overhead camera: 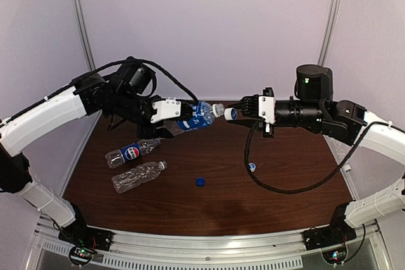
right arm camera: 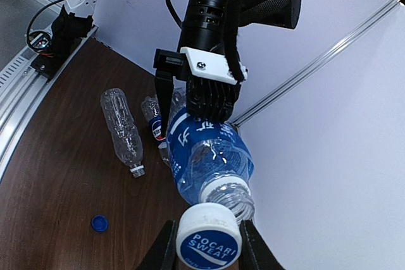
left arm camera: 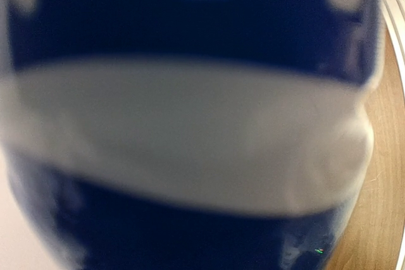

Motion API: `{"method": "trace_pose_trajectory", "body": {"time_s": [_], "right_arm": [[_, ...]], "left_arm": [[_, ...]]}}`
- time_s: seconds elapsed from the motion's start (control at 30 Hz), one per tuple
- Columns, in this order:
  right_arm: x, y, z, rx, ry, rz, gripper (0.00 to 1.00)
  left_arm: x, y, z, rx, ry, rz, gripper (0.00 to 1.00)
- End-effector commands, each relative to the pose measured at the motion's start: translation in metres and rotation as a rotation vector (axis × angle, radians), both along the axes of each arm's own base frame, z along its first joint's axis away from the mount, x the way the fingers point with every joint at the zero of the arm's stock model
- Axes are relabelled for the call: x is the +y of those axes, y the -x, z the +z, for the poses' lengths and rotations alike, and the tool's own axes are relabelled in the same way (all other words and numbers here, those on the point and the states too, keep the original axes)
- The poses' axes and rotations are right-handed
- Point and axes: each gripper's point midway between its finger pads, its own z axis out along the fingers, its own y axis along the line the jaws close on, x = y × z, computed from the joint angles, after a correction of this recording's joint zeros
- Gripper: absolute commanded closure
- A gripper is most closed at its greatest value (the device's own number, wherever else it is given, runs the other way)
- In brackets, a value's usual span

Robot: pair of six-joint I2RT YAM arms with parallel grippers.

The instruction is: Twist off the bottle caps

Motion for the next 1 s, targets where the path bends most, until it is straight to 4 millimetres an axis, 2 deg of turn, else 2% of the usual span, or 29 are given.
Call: {"method": "trace_pose_trajectory", "body": {"time_s": [0.0,0.7,0.77,0.83,0.9,0.97], "right_arm": [[0.0,0.005,0.008,0.006,-0.033,0.014,1.0],[0.002,0.008,0.015,-0.003,-0.051,0.036,1.0],[-0.002,-0.005,0.026,0.057,-0.108,-0.05,1.0],[-0.009,-0.03,0.034,0.162,-0.161,-0.207,1.0],[-0.025,-0.068,0.044,0.291,-0.221,-0.446,1.0],[-0.053,-0.109,0.03,0.432,-0.248,-0.731,1.0]], "left_arm": [[-0.004,-0.005,0.012,-0.015,0.03,0.016,0.61],[-0.004,0.001,0.015,0.003,0.052,0.005,0.61],[-0.003,0.001,0.014,0.003,0.051,0.009,0.61],[-0.002,0.002,0.014,0.005,0.051,0.01,0.6],[-0.001,0.002,0.013,0.01,0.051,0.015,0.6],[-0.001,0.004,0.01,0.016,0.051,0.015,0.6]]}}
